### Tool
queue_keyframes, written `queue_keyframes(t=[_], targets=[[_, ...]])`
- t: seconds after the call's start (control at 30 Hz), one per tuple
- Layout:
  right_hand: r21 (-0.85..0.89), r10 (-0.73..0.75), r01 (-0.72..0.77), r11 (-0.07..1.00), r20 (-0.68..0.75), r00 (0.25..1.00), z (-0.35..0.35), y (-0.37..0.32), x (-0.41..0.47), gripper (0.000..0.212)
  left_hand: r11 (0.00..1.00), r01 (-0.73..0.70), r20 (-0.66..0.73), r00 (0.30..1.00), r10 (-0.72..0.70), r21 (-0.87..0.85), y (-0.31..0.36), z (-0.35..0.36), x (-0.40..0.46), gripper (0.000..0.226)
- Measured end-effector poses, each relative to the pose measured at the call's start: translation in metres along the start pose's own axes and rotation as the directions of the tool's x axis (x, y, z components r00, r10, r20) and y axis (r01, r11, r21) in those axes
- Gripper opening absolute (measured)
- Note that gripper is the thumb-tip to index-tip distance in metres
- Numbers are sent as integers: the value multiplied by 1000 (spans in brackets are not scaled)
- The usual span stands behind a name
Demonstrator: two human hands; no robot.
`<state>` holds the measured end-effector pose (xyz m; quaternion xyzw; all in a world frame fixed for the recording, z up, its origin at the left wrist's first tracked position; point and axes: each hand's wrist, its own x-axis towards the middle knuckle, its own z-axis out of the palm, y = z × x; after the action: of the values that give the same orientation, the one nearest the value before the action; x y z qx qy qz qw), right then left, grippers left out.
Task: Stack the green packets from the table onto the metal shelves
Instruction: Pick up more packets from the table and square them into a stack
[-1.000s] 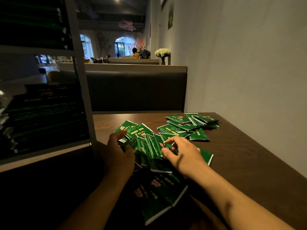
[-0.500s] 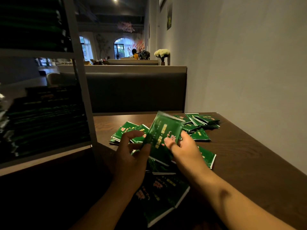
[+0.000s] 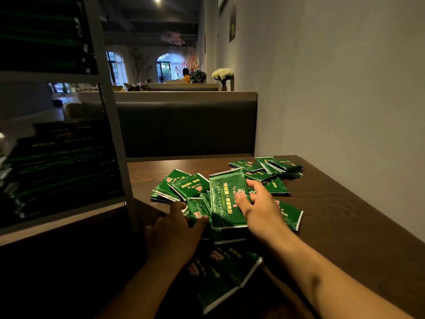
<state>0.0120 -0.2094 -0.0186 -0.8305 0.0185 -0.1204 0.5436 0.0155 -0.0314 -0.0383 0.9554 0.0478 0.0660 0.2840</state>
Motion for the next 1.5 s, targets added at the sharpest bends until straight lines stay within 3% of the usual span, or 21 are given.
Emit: queue_keyframes(t=[0.13,0.33,0.47,0.57,0.63,0.67,0.7,0.83,0.9,1.0,1.07,1.13,1.2,1.27,1.37,1.43,1.5], targets=[[-41,0,2,999,44,999,2,2,-2,43,925,27,60,998,-5,-380,-1,2,1,52],[115,-36,36,993,-4,999,4,0,0,33,751,-110,-173,985,-6,-651,9,-13,-1,35],[271,-27,28,962,-9,1000,4,-6,-3,24,661,-228,-243,967,72,-714,13,-20,-9,15],[287,-43,25,958,56,998,6,-9,-9,57,633,-282,-206,959,192,-721,18,-20,-17,10],[333,-78,45,942,85,993,6,-10,-11,45,650,-295,-166,953,254,-700,19,-16,-18,11],[355,-102,57,933,112,988,6,-10,-12,36,658,-290,-140,952,272,-695,17,-13,-18,13],[346,-119,72,935,115,986,6,-10,-12,42,657,-279,-111,952,285,-700,17,-11,-19,18],[342,-219,194,919,36,975,4,-10,-13,28,618,-216,-37,957,289,-756,16,-9,-23,57],[311,-244,215,926,55,968,5,-9,-13,32,595,-199,-9,952,307,-779,20,-12,-25,46],[227,-301,265,937,141,943,8,-10,-19,34,651,-208,-7,955,298,-730,22,-10,-25,16],[285,-289,243,927,133,948,7,-13,-20,32,634,-199,-48,968,247,-747,22,-9,-24,16],[180,-325,317,931,18,945,1,-12,-15,24,543,-150,-76,985,156,-826,21,-13,-22,17],[-83,-412,407,910,-50,910,-8,-10,-8,14,446,-111,-109,994,30,-888,19,-19,-17,20],[-338,-436,431,837,66,898,-13,-4,-3,24,405,-95,-133,989,-67,-909,16,-23,-11,24],[-625,-207,384,679,339,918,-11,5,-2,56,383,-51,-113,983,-143,-922,11,-23,-6,25],[-661,-102,357,660,392,914,-10,7,-3,64,390,-32,-102,982,-161,-920,9,-22,-5,23],[-622,-118,342,705,373,920,-11,8,-2,59,405,-31,-101,983,-152,-914,9,-20,-4,21]])
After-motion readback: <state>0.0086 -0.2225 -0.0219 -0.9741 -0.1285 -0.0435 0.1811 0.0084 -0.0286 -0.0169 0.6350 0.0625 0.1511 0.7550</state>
